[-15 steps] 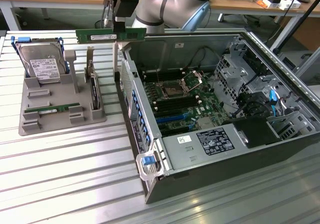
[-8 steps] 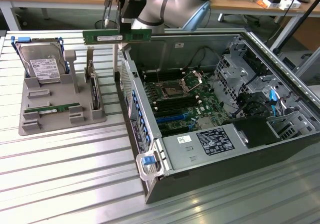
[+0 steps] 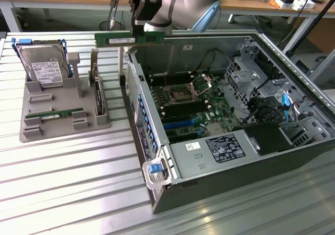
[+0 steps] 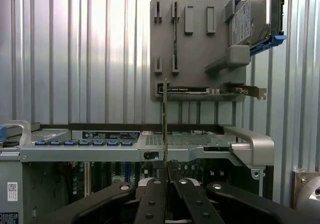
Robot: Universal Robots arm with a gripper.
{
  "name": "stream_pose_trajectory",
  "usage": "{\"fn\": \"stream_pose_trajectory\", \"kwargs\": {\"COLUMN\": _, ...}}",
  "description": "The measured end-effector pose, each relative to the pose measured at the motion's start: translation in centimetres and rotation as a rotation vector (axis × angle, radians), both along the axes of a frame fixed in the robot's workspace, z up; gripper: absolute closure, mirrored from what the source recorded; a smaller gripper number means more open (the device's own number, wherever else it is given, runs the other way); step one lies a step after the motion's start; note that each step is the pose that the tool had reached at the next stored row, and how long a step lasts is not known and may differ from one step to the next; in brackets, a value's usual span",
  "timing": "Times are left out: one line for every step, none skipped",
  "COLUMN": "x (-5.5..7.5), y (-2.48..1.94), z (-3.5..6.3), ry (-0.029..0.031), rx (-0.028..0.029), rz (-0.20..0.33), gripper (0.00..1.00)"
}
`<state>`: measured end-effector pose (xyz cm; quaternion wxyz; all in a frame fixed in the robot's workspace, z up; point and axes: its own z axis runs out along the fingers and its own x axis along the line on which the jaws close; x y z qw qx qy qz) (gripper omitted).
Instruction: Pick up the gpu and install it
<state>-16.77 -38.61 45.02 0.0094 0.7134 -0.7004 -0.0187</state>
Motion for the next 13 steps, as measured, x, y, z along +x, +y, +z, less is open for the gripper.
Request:
{"fn": "stream_pose_trajectory", "kwargs": {"x": 0.04, "y": 0.00, "z": -0.01, "ry": 0.0000, "rx": 0.0000, "rz": 0.000, "gripper": 0.88}}
{"fn": "stream_pose_trajectory", "kwargs": {"x": 0.12, "y": 0.00, "z": -0.03, "ry": 0.0000, "rx": 0.0000, "rz": 0.000, "gripper": 0.88}}
{"fn": "stream_pose_trajectory", "kwargs": {"x": 0.19, "y": 0.00, "z": -0.05, "ry": 0.0000, "rx": 0.0000, "rz": 0.000, "gripper": 0.88}}
{"fn": "stream_pose_trajectory", "kwargs": {"x": 0.24, "y": 0.00, "z": -0.06, "ry": 0.0000, "rx": -0.0001, "rz": 0.000, "gripper": 0.88}}
{"fn": "stream_pose_trajectory", "kwargs": {"x": 0.27, "y": 0.00, "z": -0.08, "ry": 0.0000, "rx": 0.0000, "rz": 0.000, "gripper": 0.88}}
{"fn": "stream_pose_trajectory", "kwargs": {"x": 0.35, "y": 0.00, "z": -0.10, "ry": -0.0001, "rx": 0.0000, "rz": 0.000, "gripper": 0.88}}
{"fn": "stream_pose_trajectory", "kwargs": {"x": 0.40, "y": 0.00, "z": -0.12, "ry": 0.0000, "rx": 0.0000, "rz": 0.000, "gripper": 0.88}}
{"fn": "stream_pose_trajectory", "kwargs": {"x": 0.46, "y": 0.00, "z": -0.14, "ry": 0.0000, "rx": -0.0001, "rz": 0.000, "gripper": 0.88}}
{"fn": "stream_pose_trajectory", "kwargs": {"x": 0.53, "y": 0.00, "z": -0.16, "ry": 0.0000, "rx": -0.0001, "rz": 0.000, "gripper": 0.88}}
{"fn": "stream_pose_trajectory", "kwargs": {"x": 0.61, "y": 0.00, "z": -0.18, "ry": -0.0001, "rx": -0.0001, "rz": 0.000, "gripper": 0.88}}
{"fn": "stream_pose_trajectory", "kwargs": {"x": 0.67, "y": 0.00, "z": -0.20, "ry": 0.0000, "rx": -0.0001, "rz": 0.000, "gripper": 0.88}}
{"fn": "stream_pose_trajectory", "kwargs": {"x": 0.74, "y": 0.00, "z": -0.22, "ry": 0.0000, "rx": -0.0002, "rz": 0.000, "gripper": 0.88}}
{"fn": "stream_pose_trajectory", "kwargs": {"x": 0.79, "y": 0.00, "z": -0.24, "ry": -0.0001, "rx": -0.0001, "rz": 0.000, "gripper": 0.88}}
